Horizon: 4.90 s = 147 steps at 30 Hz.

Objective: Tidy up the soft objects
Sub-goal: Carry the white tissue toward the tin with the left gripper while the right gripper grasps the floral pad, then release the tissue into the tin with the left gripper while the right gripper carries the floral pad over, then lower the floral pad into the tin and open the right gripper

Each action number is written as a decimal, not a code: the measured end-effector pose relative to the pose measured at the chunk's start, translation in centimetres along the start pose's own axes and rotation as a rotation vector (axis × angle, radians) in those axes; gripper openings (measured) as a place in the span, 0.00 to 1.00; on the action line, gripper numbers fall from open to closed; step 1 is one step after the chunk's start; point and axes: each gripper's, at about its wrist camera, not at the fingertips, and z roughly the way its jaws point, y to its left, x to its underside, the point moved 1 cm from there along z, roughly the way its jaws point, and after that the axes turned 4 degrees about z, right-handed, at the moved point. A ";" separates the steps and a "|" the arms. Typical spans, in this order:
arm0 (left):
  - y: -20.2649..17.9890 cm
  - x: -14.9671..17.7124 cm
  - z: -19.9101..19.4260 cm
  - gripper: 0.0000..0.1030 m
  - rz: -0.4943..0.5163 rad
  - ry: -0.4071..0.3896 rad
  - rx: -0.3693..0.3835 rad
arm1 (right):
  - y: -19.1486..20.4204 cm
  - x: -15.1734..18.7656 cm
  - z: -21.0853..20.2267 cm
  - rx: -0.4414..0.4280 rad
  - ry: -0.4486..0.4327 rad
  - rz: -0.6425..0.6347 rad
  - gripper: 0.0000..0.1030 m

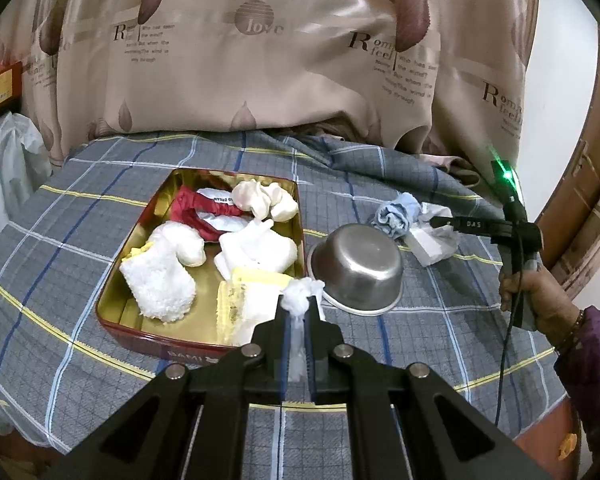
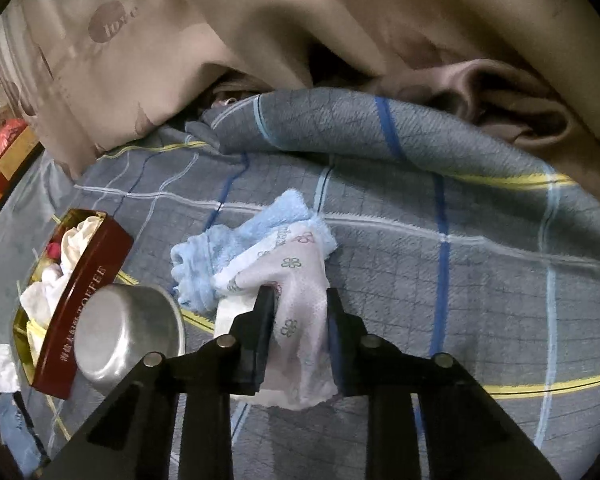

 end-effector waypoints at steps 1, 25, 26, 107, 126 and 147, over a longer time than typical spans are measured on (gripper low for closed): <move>0.0 0.0 0.0 0.06 0.000 -0.003 -0.003 | 0.1 -0.1 -0.5 0.009 -0.022 -0.007 0.20; 0.5 -0.4 -0.5 0.07 -0.026 -0.013 -0.010 | 4.5 -1.7 -2.1 -0.069 -0.089 -0.016 0.15; 0.5 -0.4 -0.5 0.07 -0.023 -0.014 -0.013 | 5.3 -1.7 -1.6 -0.077 -0.081 -0.029 0.15; 7.0 1.3 -6.2 0.46 -0.092 -0.061 -0.371 | 27.7 4.3 -2.7 -0.413 -0.047 -0.185 0.15; 10.9 2.6 -3.0 0.46 -0.126 0.044 -0.412 | 32.9 -0.3 8.2 -0.238 0.076 -0.221 0.16; 11.1 2.8 -2.7 0.46 -0.124 0.069 -0.435 | 30.9 0.7 1.2 -0.247 -0.164 -0.208 0.74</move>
